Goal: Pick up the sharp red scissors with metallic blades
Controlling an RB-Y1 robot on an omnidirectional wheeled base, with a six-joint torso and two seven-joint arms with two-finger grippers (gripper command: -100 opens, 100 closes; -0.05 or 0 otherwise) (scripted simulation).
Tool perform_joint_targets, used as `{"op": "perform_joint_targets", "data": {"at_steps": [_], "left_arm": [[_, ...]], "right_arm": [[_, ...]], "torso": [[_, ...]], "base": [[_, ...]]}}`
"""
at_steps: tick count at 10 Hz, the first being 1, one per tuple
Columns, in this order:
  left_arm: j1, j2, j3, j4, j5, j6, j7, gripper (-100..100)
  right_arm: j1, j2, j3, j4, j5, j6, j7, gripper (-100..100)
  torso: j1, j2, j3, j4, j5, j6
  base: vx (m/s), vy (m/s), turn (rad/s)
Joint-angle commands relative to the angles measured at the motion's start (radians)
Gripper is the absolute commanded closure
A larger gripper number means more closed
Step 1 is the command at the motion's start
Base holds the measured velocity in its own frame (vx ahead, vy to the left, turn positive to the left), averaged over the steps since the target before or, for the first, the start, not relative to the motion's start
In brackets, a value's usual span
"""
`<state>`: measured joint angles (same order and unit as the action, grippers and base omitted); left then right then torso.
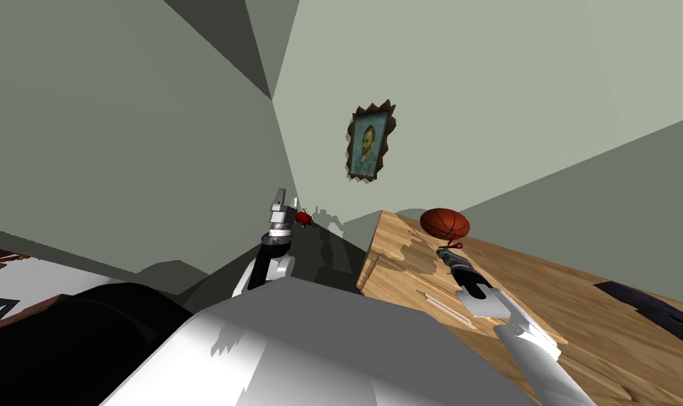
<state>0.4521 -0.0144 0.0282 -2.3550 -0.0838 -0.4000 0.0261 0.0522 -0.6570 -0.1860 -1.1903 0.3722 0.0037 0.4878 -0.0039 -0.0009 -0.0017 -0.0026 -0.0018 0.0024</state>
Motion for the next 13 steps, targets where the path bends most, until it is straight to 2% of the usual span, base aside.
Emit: {"op": "perform_joint_targets", "data": {"at_steps": [1,3,4,5,7,8,10,12,13], "left_arm": [[0.0,0.0,0.0,0.0,0.0,0.0,0.0,0],[0.0,0.0,0.0,0.0,0.0,0.0,0.0,0],[0.0,0.0,0.0,0.0,0.0,0.0,0.0,0],[0.0,0.0,0.0,0.0,0.0,0.0,0.0,0],[0.0,0.0,0.0,0.0,0.0,0.0,0.0,0],[0.0,0.0,0.0,0.0,0.0,0.0,0.0,0],[0.0,0.0,0.0,0.0,0.0,0.0,0.0,0],[0.0,0.0,0.0,0.0,0.0,0.0,0.0,0],[0.0,0.0,0.0,0.0,0.0,0.0,0.0,0]], "right_arm": [[0.044,0.007,-0.005,-0.05,0.008,0.034,-0.011,100],[0.044,0.007,-0.005,-0.103,0.008,0.034,-0.011,100],[0.093,0.025,-0.021,-0.134,0.029,0.082,-0.029,100],[0.107,0.025,-0.021,-0.159,0.029,0.082,-0.029,100],[0.107,0.025,-0.021,-0.208,0.029,0.082,-0.029,100],[0.161,0.043,-0.037,-0.244,0.05,0.13,-0.047,100],[0.17,0.043,-0.037,-0.307,0.05,0.13,-0.047,100],[0.173,0.043,-0.038,-0.305,0.05,0.129,-0.046,100],[0.173,0.042,-0.038,-0.309,0.05,0.13,-0.046,0]], "torso": [[0.0,0.0,0.0,0.0,0.0,0.0],[0.0,0.001,0.001,0.001,0.001,-0.001],[0.002,0.001,0.001,0.001,0.002,-0.001],[0.0,0.0,0.0,0.0,0.0,0.0],[0.001,0.001,0.001,0.001,0.001,-0.001],[0.002,0.001,0.001,0.001,0.001,-0.001],[-0.001,0.001,0.001,0.001,0.0,0.0],[0.002,0.001,0.001,0.002,0.001,-0.001],[0.001,0.001,0.001,0.001,0.0,0.0]], "base": [[0.017,-0.033,0.016],[0.0,-0.013,-0.012],[0.019,-0.032,0.056],[0.021,-0.037,0.02],[0.002,-0.009,-0.013],[0.013,-0.025,0.055],[0.011,-0.029,-0.006],[0.0,-0.003,0.002],[0.0,0.0,0.0]]}}
